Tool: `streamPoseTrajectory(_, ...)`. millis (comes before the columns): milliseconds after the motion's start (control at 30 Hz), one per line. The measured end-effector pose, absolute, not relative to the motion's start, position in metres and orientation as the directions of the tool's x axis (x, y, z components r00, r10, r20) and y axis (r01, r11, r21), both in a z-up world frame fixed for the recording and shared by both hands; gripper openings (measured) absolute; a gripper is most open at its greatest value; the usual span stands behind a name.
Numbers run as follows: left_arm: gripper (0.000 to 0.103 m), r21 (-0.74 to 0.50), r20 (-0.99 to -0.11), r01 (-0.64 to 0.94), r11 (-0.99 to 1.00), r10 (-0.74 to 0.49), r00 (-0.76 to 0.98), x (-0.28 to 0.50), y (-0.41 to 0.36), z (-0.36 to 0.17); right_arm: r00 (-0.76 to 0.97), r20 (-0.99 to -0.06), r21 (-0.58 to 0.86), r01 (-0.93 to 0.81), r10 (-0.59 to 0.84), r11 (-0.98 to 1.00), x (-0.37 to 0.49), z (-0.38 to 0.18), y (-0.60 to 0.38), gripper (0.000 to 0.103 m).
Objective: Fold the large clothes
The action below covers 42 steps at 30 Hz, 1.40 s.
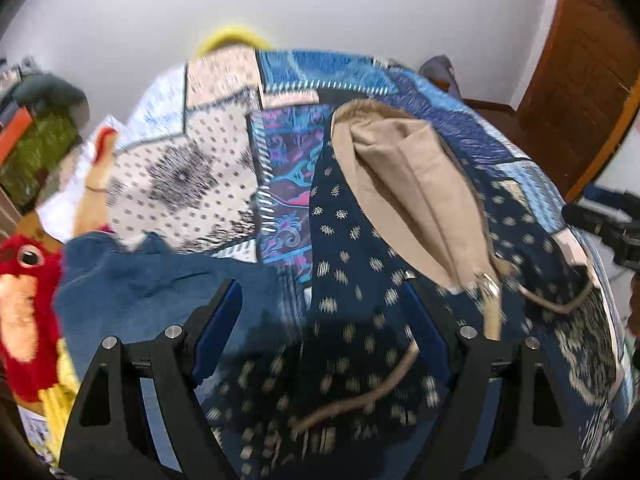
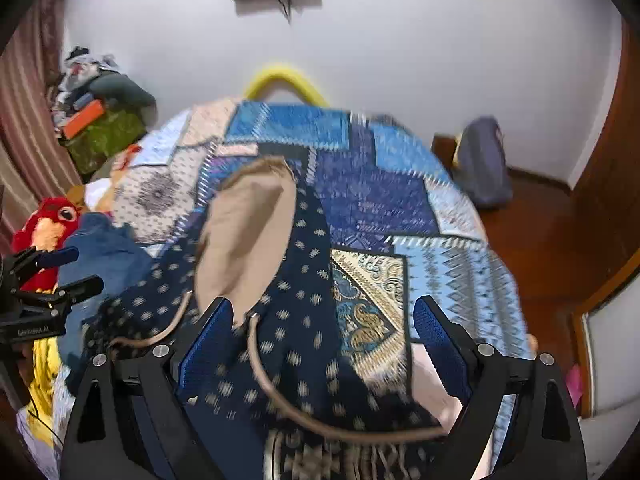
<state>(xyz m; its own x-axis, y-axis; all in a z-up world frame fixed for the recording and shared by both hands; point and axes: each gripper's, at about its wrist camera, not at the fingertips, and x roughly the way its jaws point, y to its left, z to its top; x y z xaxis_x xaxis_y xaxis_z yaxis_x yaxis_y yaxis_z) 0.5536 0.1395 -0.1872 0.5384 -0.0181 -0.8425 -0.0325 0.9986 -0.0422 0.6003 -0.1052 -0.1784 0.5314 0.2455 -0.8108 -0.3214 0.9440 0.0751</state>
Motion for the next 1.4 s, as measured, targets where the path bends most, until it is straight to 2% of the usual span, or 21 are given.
streamPoseTrajectory(233, 0.081, -0.143, -0.875, -0.080, 0.986, -0.088, 0.475, 0.615, 0.150, -0.232, 0.394, -0.882, 0.157, -0.273, 0.259, 0.949, 0.666, -0.244, -0.084, 0.090)
streamPoseTrajectory(300, 0.080, -0.163, -0.885, -0.100, 0.981, -0.101, 0.454, 0.628, 0.151, -0.244, 0.369, -0.886, 0.197, -0.251, 0.281, 0.948, 0.678, -0.257, -0.079, 0.086)
streamPoseTrajectory(367, 0.075, -0.186, -0.889, -0.119, 0.975, -0.116, 0.442, 0.635, 0.154, -0.253, 0.343, -0.890, 0.225, -0.245, 0.302, 0.943, 0.688, -0.267, -0.072, 0.074)
streamPoseTrajectory(400, 0.072, -0.216, -0.889, -0.131, 0.968, -0.139, 0.437, 0.639, 0.155, -0.258, 0.350, -0.892, 0.214, -0.232, 0.287, 0.949, 0.692, -0.270, -0.069, 0.072)
streamPoseTrajectory(433, 0.066, -0.241, -0.885, -0.140, 0.960, -0.159, 0.437, 0.641, 0.157, -0.261, 0.362, -0.890, 0.204, -0.228, 0.277, 0.952, 0.694, -0.271, -0.067, 0.070)
streamPoseTrajectory(500, 0.056, -0.291, -0.873, -0.150, 0.945, -0.198, 0.445, 0.643, 0.158, -0.266, 0.379, -0.884, 0.188, -0.250, 0.274, 0.950, 0.694, -0.272, -0.060, 0.057)
streamPoseTrajectory(567, 0.030, -0.308, -0.865, -0.138, 0.941, -0.217, 0.452, 0.643, 0.154, -0.266, 0.384, -0.879, 0.180, -0.279, 0.281, 0.943, 0.693, -0.269, -0.055, 0.030)
streamPoseTrajectory(633, 0.012, -0.305, -0.864, -0.110, 0.946, -0.226, 0.450, 0.642, 0.145, -0.261, 0.390, -0.880, 0.164, -0.289, 0.272, 0.943, 0.690, -0.265, -0.052, 0.016)
streamPoseTrajectory(667, 0.010, -0.281, -0.866, -0.103, 0.954, -0.205, 0.456, 0.640, 0.141, -0.256, 0.395, -0.880, 0.152, -0.295, 0.265, 0.944, 0.688, -0.263, -0.051, 0.010)
streamPoseTrajectory(767, 0.009, -0.203, -0.854, -0.052, 0.978, -0.150, 0.499, 0.627, 0.130, -0.228, 0.417, -0.868, 0.144, -0.310, 0.270, 0.940, 0.677, -0.249, -0.056, 0.008)
streamPoseTrajectory(1100, 0.009, -0.108, -0.766, 0.104, 0.989, -0.149, 0.626, 0.526, 0.116, -0.123, 0.490, -0.799, 0.151, -0.398, 0.348, 0.905, 0.594, -0.172, -0.085, 0.007)
streamPoseTrajectory(1400, 0.009, -0.104, -0.776, 0.159, 0.982, -0.180, 0.605, 0.433, 0.109, -0.114, 0.493, -0.777, 0.145, -0.466, 0.392, 0.873, 0.485, -0.136, -0.106, 0.007)
